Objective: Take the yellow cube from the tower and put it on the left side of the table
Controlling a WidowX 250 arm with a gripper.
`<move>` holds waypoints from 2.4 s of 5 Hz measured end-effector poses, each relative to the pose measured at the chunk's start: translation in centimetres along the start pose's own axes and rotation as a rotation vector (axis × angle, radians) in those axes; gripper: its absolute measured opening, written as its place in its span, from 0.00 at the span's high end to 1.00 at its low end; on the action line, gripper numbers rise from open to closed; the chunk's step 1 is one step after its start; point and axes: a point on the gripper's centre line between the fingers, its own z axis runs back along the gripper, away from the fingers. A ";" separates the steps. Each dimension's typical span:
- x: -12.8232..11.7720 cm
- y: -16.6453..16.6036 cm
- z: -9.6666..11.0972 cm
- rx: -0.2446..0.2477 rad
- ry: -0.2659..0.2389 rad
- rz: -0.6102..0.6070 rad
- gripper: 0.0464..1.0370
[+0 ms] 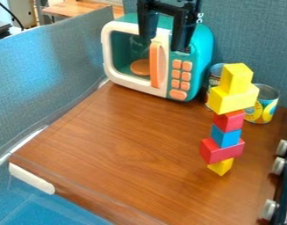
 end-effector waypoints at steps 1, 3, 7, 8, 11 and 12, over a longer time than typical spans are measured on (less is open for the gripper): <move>0.2 0.0 -1.2 -0.014 0.034 -0.008 0.04; 1.0 -1.8 0.9 -0.120 -0.044 -0.336 0.04; 2.2 -7.9 -1.1 -0.064 0.017 -0.753 0.04; 2.7 -8.5 -1.6 -0.003 0.019 -0.742 0.04; 3.8 -7.9 -2.0 0.018 -0.001 -0.579 0.04; 5.1 -7.7 -3.3 0.009 0.004 -0.525 0.04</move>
